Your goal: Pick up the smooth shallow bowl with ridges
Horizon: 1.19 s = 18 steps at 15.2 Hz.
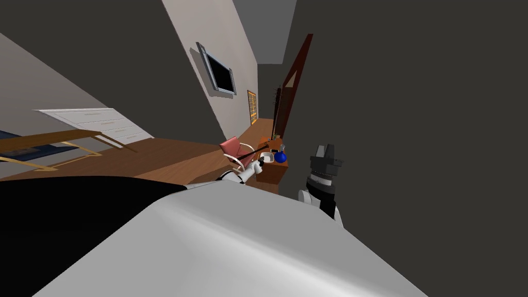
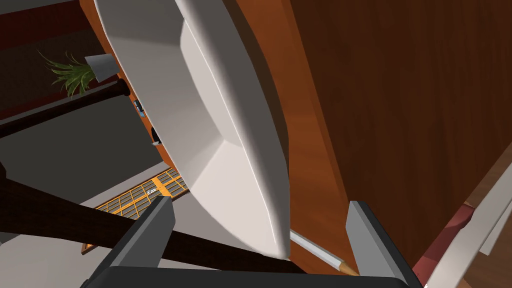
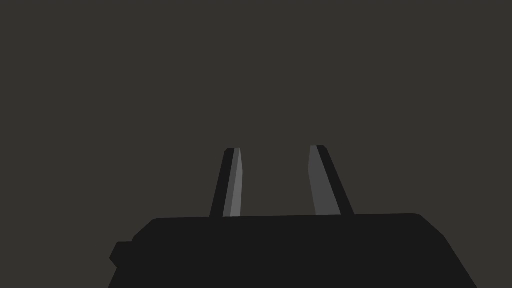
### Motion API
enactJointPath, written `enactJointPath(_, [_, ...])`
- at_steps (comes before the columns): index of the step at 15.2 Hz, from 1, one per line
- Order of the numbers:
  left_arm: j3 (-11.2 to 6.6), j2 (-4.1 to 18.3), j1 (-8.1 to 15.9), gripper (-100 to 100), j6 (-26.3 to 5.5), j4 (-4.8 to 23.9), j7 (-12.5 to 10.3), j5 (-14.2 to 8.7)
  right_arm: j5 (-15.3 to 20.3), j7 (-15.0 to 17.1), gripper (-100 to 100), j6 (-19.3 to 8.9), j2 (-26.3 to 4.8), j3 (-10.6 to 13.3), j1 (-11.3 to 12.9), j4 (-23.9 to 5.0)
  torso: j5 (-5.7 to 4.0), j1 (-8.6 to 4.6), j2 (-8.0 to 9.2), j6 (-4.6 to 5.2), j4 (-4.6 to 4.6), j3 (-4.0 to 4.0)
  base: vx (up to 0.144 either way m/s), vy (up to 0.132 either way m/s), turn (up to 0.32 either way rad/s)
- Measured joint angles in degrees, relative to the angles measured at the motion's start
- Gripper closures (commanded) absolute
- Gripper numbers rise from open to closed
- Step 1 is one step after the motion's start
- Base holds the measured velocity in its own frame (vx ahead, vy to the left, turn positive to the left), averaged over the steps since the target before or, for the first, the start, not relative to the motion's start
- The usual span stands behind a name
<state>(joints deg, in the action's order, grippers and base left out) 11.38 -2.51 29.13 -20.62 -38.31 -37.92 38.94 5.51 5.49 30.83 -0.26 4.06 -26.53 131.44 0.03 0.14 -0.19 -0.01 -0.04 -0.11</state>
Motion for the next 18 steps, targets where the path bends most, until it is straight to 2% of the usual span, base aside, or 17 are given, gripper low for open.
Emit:
enactJointPath(1, [0.29, -0.1, -0.2, -100, -0.1, -0.1, -0.9, 0.6, 0.0, 0.0, 0, 0.0, 0.0, 0.0, 0.0, 0.0, 0.00, -0.01, 0.02, 0.00, 0.00, 0.01, 0.017, 0.018, -0.014])
enactJointPath(2, [0.37, -0.1, -0.2, 100, -0.2, -0.1, -1.2, 0.8, 0.0, 0.0, 0, 0.0, 0.0, 0.0, 0.0, 0.0, -0.01, -0.03, 0.05, 0.00, 0.01, 0.03, 0.007, 0.007, -0.001])
enactJointPath(7, [0.46, 0.0, -0.2, 100, -0.2, -0.1, -1.1, 0.9, 0.0, 0.0, 0, 0.0, 0.0, 0.0, 0.0, 0.0, 0.04, -0.08, 0.14, -0.04, 0.04, 0.09, -0.004, -0.003, 0.008])
enactJointPath(8, [0.26, 0.0, -0.1, 100, -0.1, -0.1, -0.6, 0.4, 0.0, 0.0, 0, 0.0, 0.0, 0.0, 0.0, 0.0, 0.03, -0.11, 0.18, -0.06, 0.05, 0.11, -0.041, -0.036, 0.079])
enactJointPath(18, [-3.43, 0.7, 2.2, 100, 1.4, 1.0, 10.0, -7.7, 0.0, 0.0, 0, 0.0, 0.0, 0.0, 0.0, 0.0, 0.01, -0.22, 0.43, -0.07, 0.17, 0.29, -0.047, -0.037, 0.041])
